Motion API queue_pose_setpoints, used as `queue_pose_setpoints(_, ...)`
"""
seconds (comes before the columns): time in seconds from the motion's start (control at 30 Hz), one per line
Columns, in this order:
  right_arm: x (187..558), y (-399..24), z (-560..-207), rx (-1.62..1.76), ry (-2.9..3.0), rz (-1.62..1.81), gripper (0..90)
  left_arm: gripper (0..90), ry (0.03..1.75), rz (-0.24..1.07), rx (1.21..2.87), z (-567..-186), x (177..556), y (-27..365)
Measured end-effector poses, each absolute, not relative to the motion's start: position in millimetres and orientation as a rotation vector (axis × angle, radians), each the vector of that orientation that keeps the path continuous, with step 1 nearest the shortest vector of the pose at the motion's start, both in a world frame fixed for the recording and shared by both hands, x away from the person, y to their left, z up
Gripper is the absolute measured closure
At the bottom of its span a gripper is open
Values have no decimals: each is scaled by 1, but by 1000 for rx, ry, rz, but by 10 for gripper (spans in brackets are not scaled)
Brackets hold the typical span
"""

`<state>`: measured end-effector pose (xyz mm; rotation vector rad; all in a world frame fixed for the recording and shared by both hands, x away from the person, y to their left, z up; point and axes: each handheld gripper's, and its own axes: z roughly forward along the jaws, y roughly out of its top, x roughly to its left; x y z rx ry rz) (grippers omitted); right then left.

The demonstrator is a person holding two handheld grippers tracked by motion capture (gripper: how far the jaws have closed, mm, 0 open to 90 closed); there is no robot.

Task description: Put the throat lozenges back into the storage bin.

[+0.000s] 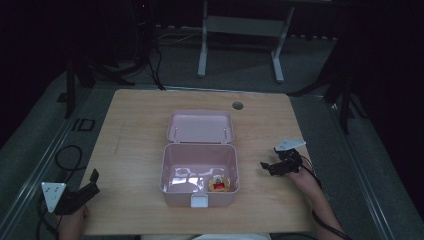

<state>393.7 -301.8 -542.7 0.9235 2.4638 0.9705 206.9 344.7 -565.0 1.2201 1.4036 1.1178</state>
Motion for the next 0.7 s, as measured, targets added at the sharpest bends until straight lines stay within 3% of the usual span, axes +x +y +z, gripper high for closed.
queue_pose_setpoints(0.7,369,-339,-547,1263,1966,954,116,25,1405,1119,1219,-565,207,345)
